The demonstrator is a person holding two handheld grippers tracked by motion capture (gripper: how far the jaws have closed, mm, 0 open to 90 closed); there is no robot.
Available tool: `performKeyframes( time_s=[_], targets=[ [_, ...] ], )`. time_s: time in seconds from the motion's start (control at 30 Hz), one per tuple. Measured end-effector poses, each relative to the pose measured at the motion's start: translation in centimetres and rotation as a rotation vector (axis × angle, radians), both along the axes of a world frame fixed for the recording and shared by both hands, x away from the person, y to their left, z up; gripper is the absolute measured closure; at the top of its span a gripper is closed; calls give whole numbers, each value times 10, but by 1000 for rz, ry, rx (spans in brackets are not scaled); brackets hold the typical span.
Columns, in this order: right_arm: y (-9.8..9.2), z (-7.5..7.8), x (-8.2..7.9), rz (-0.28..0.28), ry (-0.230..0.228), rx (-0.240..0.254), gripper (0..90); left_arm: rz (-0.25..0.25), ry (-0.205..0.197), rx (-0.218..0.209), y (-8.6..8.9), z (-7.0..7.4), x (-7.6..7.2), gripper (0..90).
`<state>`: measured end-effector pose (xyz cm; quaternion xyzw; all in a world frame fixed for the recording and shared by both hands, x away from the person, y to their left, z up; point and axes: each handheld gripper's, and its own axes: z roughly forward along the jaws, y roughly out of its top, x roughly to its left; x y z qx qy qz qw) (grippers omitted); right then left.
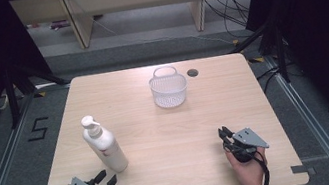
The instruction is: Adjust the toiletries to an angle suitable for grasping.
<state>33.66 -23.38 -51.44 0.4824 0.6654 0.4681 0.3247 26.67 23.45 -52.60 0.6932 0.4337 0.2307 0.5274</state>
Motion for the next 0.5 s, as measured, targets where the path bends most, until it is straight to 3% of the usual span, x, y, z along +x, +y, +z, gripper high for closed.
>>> performKeyframes(
  time_s=[0.13,0.17,0.2,0.27,0.33,0.37,0.5],
  targets=[
    [-2,0,1,8,-18,-23,794,3,0,-42,1,7,-3,753],
    [0,0,0,0,3,2,794,2,-11,-48,1,9,-3,799],
    [-1,0,1,9,-11,-29,794,7,-17,-45,2,11,-3,839],
    [2,0,0,9,8,-3,794,18,-19,-47,3,15,0,892],
    [3,0,0,13,19,2,794,22,-15,-49,4,17,3,894],
    [0,0,1,35,8,-20,793,26,-12,-52,4,18,4,894],
    [0,0,2,27,11,-22,792,37,-2,-66,5,20,9,894]
  ],
)
